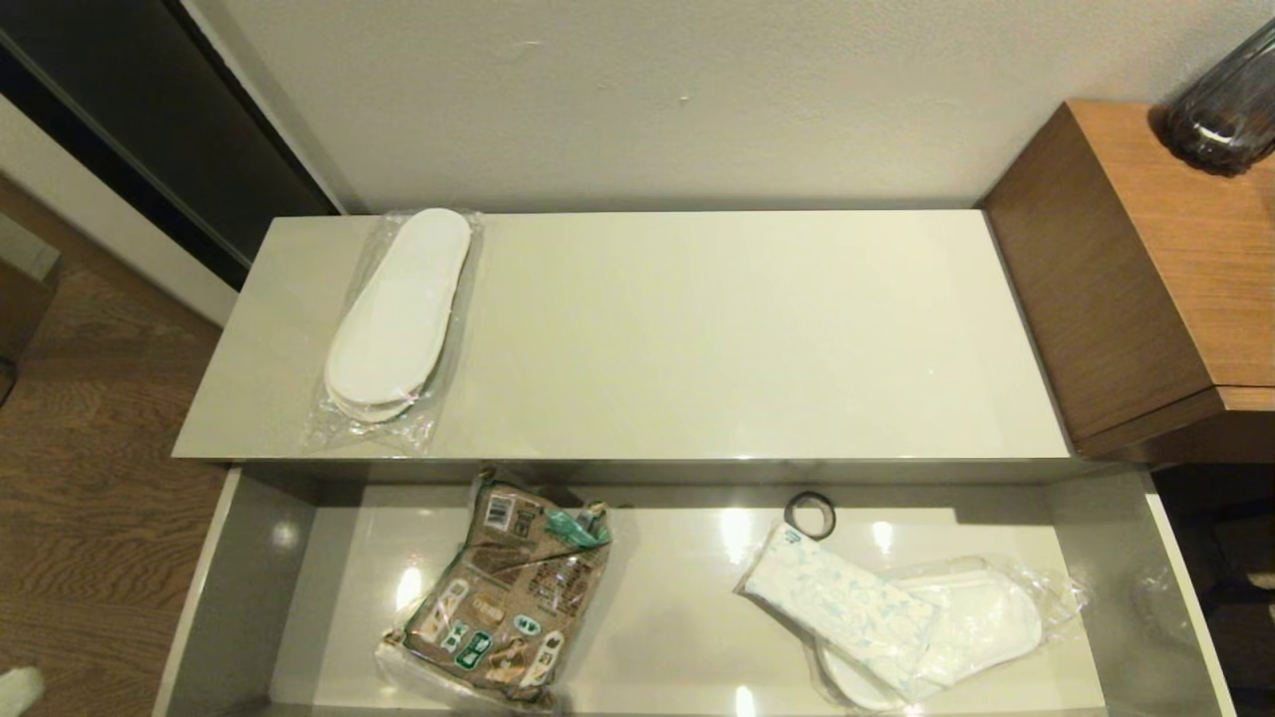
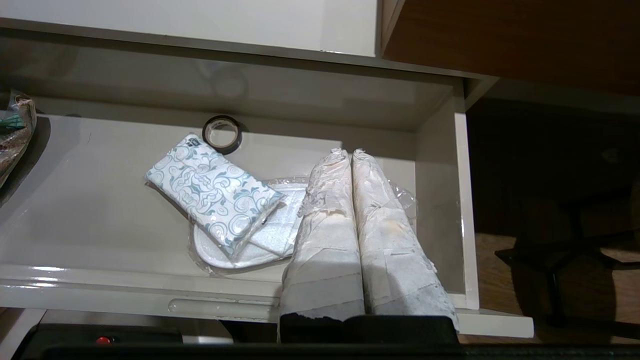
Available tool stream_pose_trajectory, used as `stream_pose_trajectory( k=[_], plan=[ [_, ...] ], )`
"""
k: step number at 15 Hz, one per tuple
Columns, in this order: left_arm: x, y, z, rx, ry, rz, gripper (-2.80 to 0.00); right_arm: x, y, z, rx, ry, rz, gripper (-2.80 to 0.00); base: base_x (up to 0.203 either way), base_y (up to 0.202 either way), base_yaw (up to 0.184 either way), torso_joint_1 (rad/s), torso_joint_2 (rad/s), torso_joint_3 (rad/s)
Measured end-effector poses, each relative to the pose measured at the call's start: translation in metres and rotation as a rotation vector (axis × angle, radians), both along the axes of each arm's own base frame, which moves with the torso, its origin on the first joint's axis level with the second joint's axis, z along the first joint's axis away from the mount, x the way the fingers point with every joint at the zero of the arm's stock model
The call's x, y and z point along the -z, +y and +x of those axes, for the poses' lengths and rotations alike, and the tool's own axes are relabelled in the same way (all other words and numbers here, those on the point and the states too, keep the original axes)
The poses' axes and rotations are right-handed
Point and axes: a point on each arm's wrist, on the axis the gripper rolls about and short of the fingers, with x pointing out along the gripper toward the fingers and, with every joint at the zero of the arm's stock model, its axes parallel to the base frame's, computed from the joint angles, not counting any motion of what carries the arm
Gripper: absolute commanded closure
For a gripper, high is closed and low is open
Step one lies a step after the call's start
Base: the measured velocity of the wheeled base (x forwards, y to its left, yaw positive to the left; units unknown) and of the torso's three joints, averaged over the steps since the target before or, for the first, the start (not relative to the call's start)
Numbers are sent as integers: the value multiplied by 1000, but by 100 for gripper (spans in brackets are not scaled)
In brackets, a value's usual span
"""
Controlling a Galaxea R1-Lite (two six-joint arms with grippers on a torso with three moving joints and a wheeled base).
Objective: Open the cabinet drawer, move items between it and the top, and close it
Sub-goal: Pick up the disposable slippers on the table
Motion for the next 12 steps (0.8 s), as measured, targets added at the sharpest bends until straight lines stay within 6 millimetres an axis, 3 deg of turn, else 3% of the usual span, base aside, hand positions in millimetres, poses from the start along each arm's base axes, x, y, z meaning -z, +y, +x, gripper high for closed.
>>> stream_pose_trajectory(
  k=[5,10,12],
  plan=[
    [-36,-2,96,41,194,-72,0,0,0,0,0,0,0,0,0,0,0,0,0,0],
    [-72,-5,209,82,203,-145,0,0,0,0,0,0,0,0,0,0,0,0,0,0],
    [-73,-6,249,86,209,-149,0,0,0,0,0,0,0,0,0,0,0,0,0,0]
  ],
)
